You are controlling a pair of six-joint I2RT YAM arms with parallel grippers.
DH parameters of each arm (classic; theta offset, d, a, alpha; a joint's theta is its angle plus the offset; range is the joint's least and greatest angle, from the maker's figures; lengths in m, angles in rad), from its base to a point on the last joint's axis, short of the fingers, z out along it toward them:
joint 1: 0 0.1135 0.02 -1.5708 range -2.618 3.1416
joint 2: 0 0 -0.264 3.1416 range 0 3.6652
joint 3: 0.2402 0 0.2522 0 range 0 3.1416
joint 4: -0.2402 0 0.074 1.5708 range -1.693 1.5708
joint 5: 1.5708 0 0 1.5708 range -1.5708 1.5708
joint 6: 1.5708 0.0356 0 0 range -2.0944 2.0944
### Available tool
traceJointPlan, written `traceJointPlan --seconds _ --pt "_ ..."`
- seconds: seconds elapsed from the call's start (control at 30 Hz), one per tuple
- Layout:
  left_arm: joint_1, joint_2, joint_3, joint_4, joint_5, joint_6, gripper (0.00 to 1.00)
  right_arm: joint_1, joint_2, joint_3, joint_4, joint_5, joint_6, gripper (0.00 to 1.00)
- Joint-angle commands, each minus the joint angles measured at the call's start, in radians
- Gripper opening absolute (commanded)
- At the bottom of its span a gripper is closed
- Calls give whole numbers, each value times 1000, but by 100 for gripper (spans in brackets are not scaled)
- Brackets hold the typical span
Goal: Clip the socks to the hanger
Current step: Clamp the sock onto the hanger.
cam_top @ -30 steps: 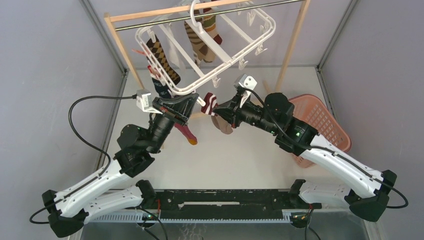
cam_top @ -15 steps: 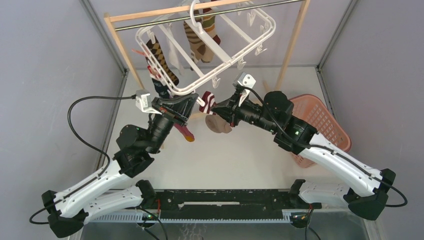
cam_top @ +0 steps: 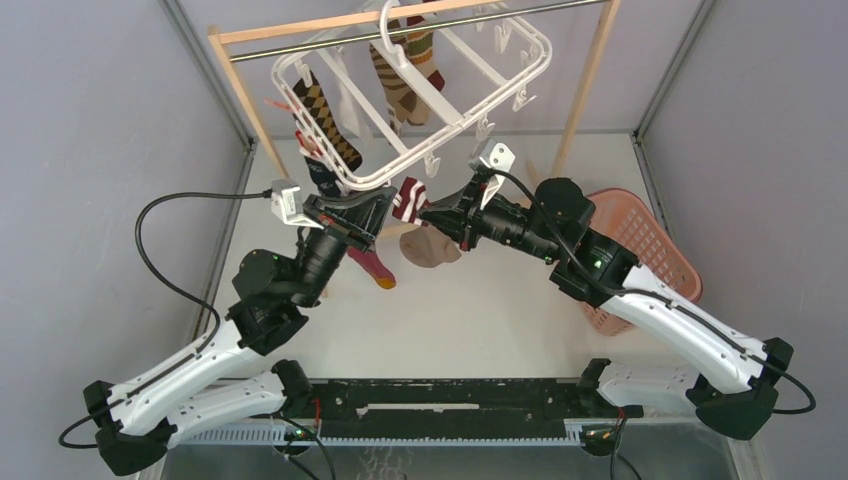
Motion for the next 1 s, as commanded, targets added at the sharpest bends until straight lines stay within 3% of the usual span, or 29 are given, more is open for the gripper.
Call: traceJointPlan --seconds 0.0,0.23,0.53,0.97 --pt "-9 4 -6 -29 42 -10 0 9 9 45 64 -19 17 0" --pt "-9 -14 -12 -37 22 -11 3 8 27 45 71 -26 16 0" --pt "-9 -10 -6 -38 36 -10 30 9 41 47 80 -27 22 0" --pt "-8 -17 -12 -40 28 -7 52 8 45 49 83 0 4 0"
